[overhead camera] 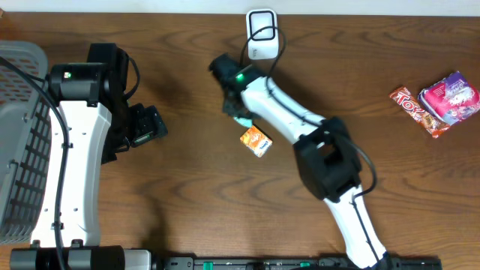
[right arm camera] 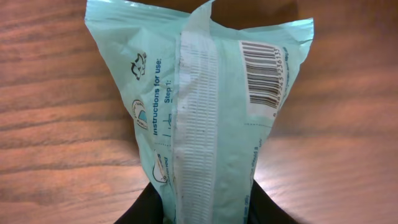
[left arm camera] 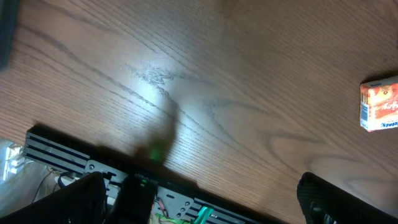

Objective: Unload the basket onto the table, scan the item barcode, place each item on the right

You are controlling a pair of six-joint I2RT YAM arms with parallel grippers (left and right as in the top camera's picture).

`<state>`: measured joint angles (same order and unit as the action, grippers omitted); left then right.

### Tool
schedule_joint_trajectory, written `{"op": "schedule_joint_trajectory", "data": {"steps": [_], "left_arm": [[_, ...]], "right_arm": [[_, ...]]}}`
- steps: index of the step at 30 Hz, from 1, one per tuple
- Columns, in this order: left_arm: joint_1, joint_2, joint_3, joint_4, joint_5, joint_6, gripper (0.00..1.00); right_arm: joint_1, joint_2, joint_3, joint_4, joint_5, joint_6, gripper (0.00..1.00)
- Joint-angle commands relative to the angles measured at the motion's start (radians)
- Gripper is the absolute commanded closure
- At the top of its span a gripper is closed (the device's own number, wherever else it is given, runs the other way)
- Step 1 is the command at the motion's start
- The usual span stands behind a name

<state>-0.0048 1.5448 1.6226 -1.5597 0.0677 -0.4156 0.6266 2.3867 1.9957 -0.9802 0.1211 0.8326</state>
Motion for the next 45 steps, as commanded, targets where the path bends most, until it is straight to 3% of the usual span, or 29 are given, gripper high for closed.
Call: {"op": "schedule_joint_trajectory", "data": {"steps": [1, 5, 11, 13, 15, 16, 19, 34, 37, 45], "left_arm": [[0.002, 0.004, -0.002, -0.002, -0.016, -0.005, 0.02], [0.002, 0.004, -0.002, -0.002, -0.016, -0.005, 0.02], [0.002, 0.004, -0.002, -0.002, -0.016, -0.005, 0.02], [0.002, 0.004, -0.002, -0.002, -0.016, -0.005, 0.02], [0.002, 0.004, -0.002, -0.002, -0.016, -0.005, 0.02], [0.002, 0.004, -0.002, -0.002, -0.016, -0.005, 0.02], [0.002, 0.004, -0.002, -0.002, -0.016, -0.005, 0.02], [0.002, 0.004, -0.002, -0.002, -0.016, -0.005, 0.02], [0.002, 0.004, -0.002, -0.002, -0.016, -0.005, 0.02], [0.002, 0.004, -0.002, -0.002, -0.016, -0.005, 0.02]], "right_arm": [[-0.101, -0.113, 0.006, -0.029, -0.264, -0.317, 0.77], [-0.178, -0.128, 0.006, -0.123, -0.373, -0.499, 0.79], [-0.255, -0.124, 0.005, -0.32, -0.175, -0.542, 0.77], [-0.267, -0.124, 0.005, -0.367, -0.128, -0.542, 0.64], [-0.268, -0.124, 0.005, -0.39, -0.109, -0.542, 0.29], [-0.267, -0.124, 0.005, -0.398, -0.099, -0.542, 0.2], [-0.265, -0.124, 0.005, -0.397, -0.089, -0.541, 0.12], [-0.225, -0.124, 0.004, -0.441, -0.011, -0.565, 0.14], [-0.215, -0.124, 0.003, -0.492, 0.012, -0.571, 0.28], [-0.196, -0.124, -0.078, -0.443, 0.052, -0.615, 0.34]]}}
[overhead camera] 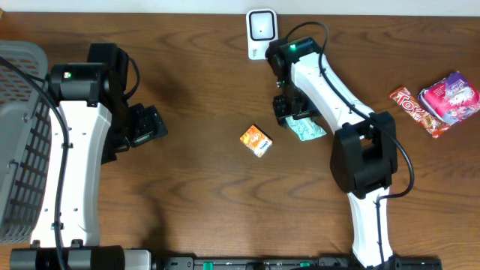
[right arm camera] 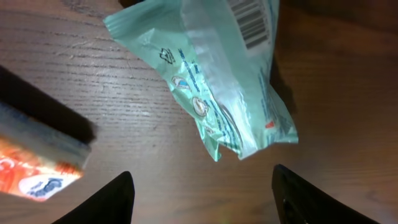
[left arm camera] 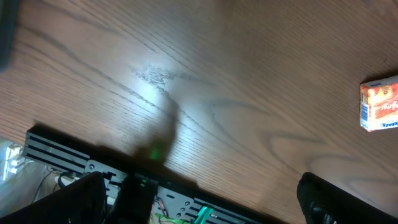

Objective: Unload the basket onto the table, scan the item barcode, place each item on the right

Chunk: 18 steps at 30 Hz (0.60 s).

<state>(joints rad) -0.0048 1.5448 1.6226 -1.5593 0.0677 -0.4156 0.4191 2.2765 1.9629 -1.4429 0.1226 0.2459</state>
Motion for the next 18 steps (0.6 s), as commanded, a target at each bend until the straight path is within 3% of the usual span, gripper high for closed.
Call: {"op": "schedule_joint_trajectory", "data": {"steps": [1, 5, 9, 16, 18], "left_arm": [[0.002, 0.004, -0.002, -0.003, -0.016, -0.005, 0.02], [0.002, 0.004, -0.002, -0.003, -0.016, -0.005, 0.02], [0.002, 0.004, -0.002, -0.003, -0.016, -0.005, 0.02], [0.002, 0.004, -0.002, -0.003, -0.016, -0.005, 0.02], [0.002, 0.004, -0.002, -0.003, -0.016, -0.005, 0.02]], "right_arm": [[0.014, -0.013, -0.069, 0.042, 0.072, -0.027, 0.34], [0.016, -0.013, -0.182, 0.149, 0.161, -0.027, 0.31], [0.005, -0.013, -0.271, 0.235, 0.206, -0.043, 0.35], [0.003, -0.013, -0.304, 0.307, 0.204, -0.069, 0.74], [0.003, -0.013, -0.303, 0.307, 0.191, -0.073, 0.91]]}}
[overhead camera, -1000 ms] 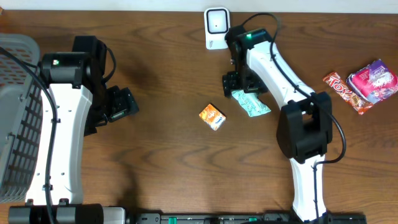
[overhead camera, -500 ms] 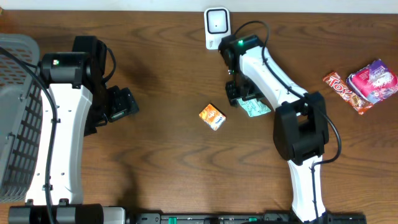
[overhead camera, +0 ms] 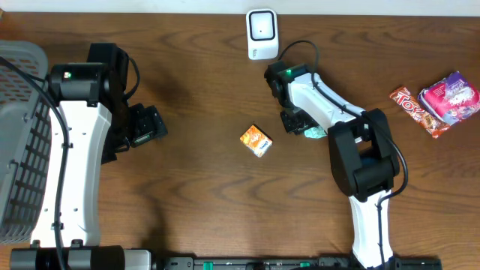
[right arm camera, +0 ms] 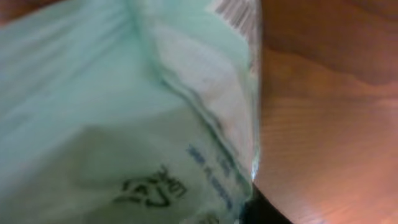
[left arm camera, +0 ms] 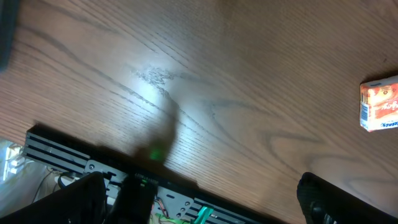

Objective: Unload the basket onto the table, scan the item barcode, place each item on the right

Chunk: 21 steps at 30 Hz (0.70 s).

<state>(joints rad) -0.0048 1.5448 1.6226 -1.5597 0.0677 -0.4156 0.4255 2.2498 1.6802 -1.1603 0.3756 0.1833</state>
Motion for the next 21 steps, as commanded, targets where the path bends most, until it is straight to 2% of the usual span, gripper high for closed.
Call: {"op": "schedule_joint_trajectory", "data": {"steps": [1, 5, 8, 12, 16, 21], "left_arm": [[0.002, 0.004, -0.002, -0.002, -0.016, -0.005, 0.02], [0.002, 0.004, -0.002, -0.002, -0.016, -0.005, 0.03], [0.002, 0.004, -0.002, -0.002, -0.016, -0.005, 0.02], [0.002, 0.004, -0.002, -0.002, -0.016, -0.005, 0.02], [0.002, 0.004, -0.002, -0.002, -0.016, -0.005, 0.02], [0.002, 0.004, -0.002, -0.002, -0.016, -0.005, 0.02]], "right_arm": [[-0.003, 0.013, -0.021, 0.028, -0.077, -0.022, 0.93], [-0.015, 0.013, 0.002, 0.047, -0.182, -0.058, 0.96], [-0.037, 0.013, 0.052, 0.04, -0.337, -0.097, 0.99], [-0.081, 0.013, 0.13, 0.034, -0.703, -0.218, 0.97], [-0.138, 0.013, 0.147, 0.035, -1.103, -0.44, 0.94], [-0.202, 0.013, 0.112, 0.079, -1.25, -0.465, 0.98]]}}
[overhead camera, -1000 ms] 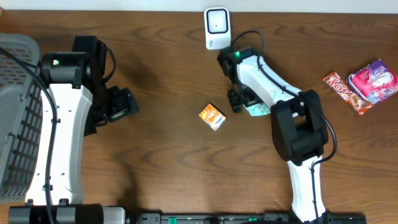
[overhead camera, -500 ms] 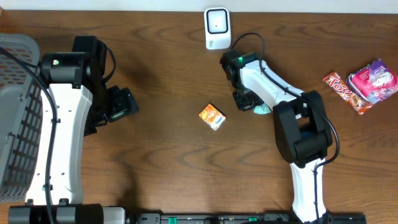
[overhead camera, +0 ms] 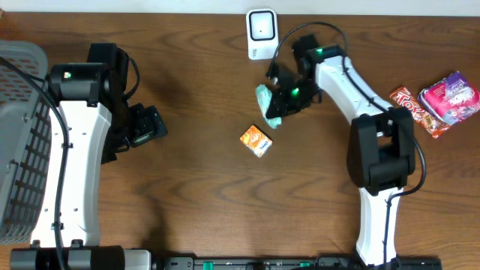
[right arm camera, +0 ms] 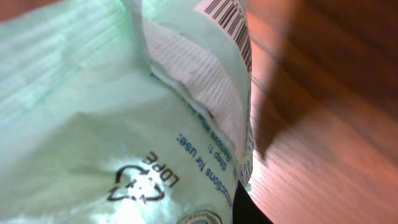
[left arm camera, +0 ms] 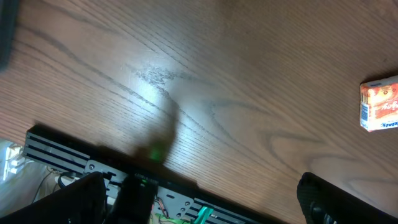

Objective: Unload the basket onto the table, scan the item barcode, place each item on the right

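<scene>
My right gripper [overhead camera: 285, 95] is shut on a mint-green plastic packet [overhead camera: 268, 105], held just below and in front of the white scanner [overhead camera: 261, 34] at the table's far edge. The packet [right arm camera: 124, 124] fills the right wrist view, its seam side with printed instructions facing the camera and its barcode [right arm camera: 227, 15] at the top edge. One dark finger [right arm camera: 245, 208] shows under the packet. My left gripper [overhead camera: 146, 124] hangs open at the left with nothing in it, its fingers [left arm camera: 78, 199] wide apart over the table's front edge.
A small orange box [overhead camera: 256, 140] lies on the wooden table just below the packet, and it also shows as the orange box [left arm camera: 379, 104] at the right of the left wrist view. Snack packs [overhead camera: 448, 97] and a red bar [overhead camera: 416, 111] lie far right. A grey basket [overhead camera: 19, 142] stands at the left edge.
My right gripper was down on the packet on the table, right of the orange box. Now it holds the packet up and further left, below the scanner. The left arm has not moved.
My right gripper first held the packet left of the scanner, above the orange box. Then the packet lay on the table right of the box with the gripper open over it. Then the gripper was down at the packet, and now it holds it by the scanner.
</scene>
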You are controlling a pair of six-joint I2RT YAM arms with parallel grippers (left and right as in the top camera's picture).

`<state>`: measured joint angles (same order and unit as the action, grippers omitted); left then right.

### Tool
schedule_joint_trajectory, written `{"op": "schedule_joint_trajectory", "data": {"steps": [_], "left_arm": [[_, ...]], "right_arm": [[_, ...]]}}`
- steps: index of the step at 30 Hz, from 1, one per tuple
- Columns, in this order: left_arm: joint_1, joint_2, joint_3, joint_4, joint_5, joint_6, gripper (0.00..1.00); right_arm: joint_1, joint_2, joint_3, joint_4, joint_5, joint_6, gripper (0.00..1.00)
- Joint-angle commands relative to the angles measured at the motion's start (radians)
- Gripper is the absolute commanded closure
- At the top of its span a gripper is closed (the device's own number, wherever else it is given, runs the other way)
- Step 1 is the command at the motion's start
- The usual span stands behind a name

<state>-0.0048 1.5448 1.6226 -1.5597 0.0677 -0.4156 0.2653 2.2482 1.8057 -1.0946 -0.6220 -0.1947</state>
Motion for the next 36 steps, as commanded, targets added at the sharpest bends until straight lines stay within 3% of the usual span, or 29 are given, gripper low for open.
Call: {"op": "schedule_joint_trajectory", "data": {"steps": [1, 4, 10, 14, 19, 24, 27, 36], "left_arm": [[0.002, 0.004, -0.002, -0.002, -0.016, -0.005, 0.02], [0.002, 0.004, -0.002, -0.002, -0.016, -0.005, 0.02], [0.002, 0.004, -0.002, -0.002, -0.016, -0.005, 0.02], [0.002, 0.004, -0.002, -0.002, -0.016, -0.005, 0.02], [0.002, 0.004, -0.002, -0.002, -0.016, -0.005, 0.02], [0.002, 0.004, -0.002, -0.002, -0.016, -0.005, 0.02], [0.002, 0.004, -0.002, -0.002, -0.016, -0.005, 0.02], [0.002, 0.004, -0.002, -0.002, -0.016, -0.005, 0.02]], "right_arm": [[-0.052, 0.015, -0.025, 0.024, -0.283, -0.087, 0.98], [-0.084, 0.015, -0.075, 0.082, -0.36, -0.074, 0.94], [-0.146, 0.023, -0.214, 0.287, -0.364, 0.113, 0.77], [-0.187, 0.029, -0.272, 0.357, -0.344, 0.198, 0.76], [-0.243, 0.029, -0.274, 0.302, -0.231, 0.254, 0.76], [-0.291, 0.015, -0.254, 0.181, -0.22, 0.24, 0.57], [-0.311, -0.015, -0.231, 0.07, -0.205, 0.167, 0.51], [-0.296, -0.203, -0.224, -0.084, -0.05, 0.149, 0.48]]}}
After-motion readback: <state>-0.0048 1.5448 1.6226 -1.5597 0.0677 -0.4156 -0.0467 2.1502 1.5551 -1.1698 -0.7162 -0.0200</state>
